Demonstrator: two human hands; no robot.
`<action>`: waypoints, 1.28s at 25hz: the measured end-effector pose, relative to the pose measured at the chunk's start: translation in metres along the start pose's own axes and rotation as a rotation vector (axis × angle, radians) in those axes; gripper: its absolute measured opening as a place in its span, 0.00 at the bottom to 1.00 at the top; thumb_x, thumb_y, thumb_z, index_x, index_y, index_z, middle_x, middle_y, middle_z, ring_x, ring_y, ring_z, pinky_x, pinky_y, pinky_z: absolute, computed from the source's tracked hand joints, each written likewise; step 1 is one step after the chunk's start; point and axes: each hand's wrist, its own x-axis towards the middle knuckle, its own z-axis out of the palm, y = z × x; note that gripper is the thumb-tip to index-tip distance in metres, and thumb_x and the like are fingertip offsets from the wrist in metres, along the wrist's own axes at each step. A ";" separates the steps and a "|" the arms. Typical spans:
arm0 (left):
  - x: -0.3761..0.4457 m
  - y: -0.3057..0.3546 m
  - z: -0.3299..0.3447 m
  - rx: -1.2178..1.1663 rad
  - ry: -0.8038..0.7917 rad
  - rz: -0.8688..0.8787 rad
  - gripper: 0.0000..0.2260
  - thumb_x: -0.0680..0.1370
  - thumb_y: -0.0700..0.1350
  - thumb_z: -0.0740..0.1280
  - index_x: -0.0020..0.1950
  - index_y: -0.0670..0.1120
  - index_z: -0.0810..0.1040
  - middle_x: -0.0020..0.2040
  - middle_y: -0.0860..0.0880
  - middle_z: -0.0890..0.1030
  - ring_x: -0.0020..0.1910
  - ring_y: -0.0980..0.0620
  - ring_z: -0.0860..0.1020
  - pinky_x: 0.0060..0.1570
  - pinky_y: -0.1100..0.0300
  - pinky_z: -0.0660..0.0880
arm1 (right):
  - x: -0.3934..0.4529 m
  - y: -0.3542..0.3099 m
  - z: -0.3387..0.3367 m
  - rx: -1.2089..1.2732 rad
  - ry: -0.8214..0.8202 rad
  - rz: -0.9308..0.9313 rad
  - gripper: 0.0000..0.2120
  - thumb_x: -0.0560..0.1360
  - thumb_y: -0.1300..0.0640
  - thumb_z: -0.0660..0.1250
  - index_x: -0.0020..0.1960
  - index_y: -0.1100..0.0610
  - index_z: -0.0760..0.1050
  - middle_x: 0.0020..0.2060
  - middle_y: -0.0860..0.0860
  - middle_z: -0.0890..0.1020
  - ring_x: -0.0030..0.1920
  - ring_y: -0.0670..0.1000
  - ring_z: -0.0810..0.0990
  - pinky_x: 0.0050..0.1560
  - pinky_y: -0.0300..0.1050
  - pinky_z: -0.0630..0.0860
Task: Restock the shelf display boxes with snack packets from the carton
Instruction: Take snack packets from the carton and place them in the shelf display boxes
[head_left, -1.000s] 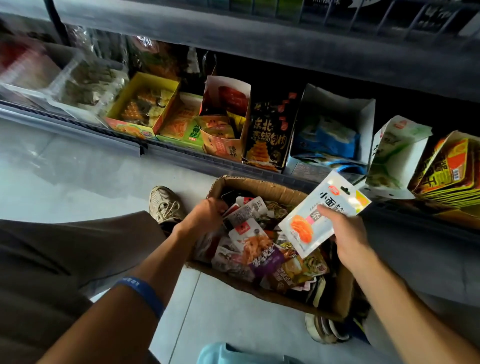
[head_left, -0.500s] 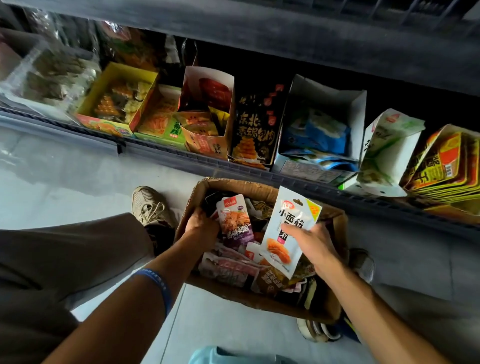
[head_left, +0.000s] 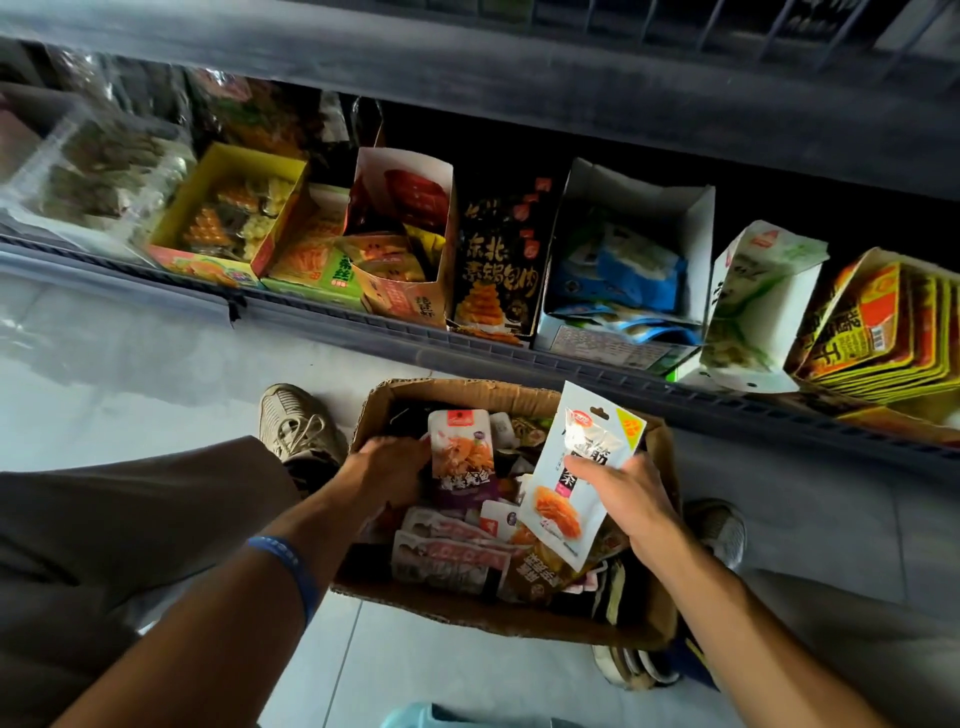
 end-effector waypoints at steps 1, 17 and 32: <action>-0.003 0.000 -0.010 -0.023 0.007 -0.022 0.25 0.77 0.52 0.69 0.72 0.48 0.70 0.64 0.44 0.79 0.60 0.44 0.78 0.54 0.63 0.75 | 0.001 -0.001 -0.002 0.019 0.008 0.002 0.07 0.73 0.52 0.75 0.46 0.54 0.80 0.36 0.49 0.87 0.39 0.51 0.86 0.45 0.45 0.82; -0.139 0.029 -0.137 -1.321 0.517 -0.108 0.23 0.71 0.40 0.77 0.64 0.48 0.76 0.52 0.48 0.85 0.43 0.50 0.84 0.41 0.57 0.82 | -0.068 -0.071 -0.028 0.761 -0.343 -0.166 0.21 0.65 0.62 0.73 0.59 0.59 0.80 0.53 0.59 0.85 0.50 0.58 0.84 0.47 0.51 0.82; -0.156 0.159 -0.226 -1.685 0.739 0.525 0.16 0.80 0.49 0.66 0.68 0.53 0.72 0.60 0.48 0.83 0.59 0.48 0.81 0.56 0.54 0.80 | -0.155 -0.174 -0.095 0.640 -0.275 -0.558 0.18 0.74 0.62 0.70 0.63 0.55 0.78 0.51 0.55 0.86 0.53 0.55 0.85 0.58 0.56 0.79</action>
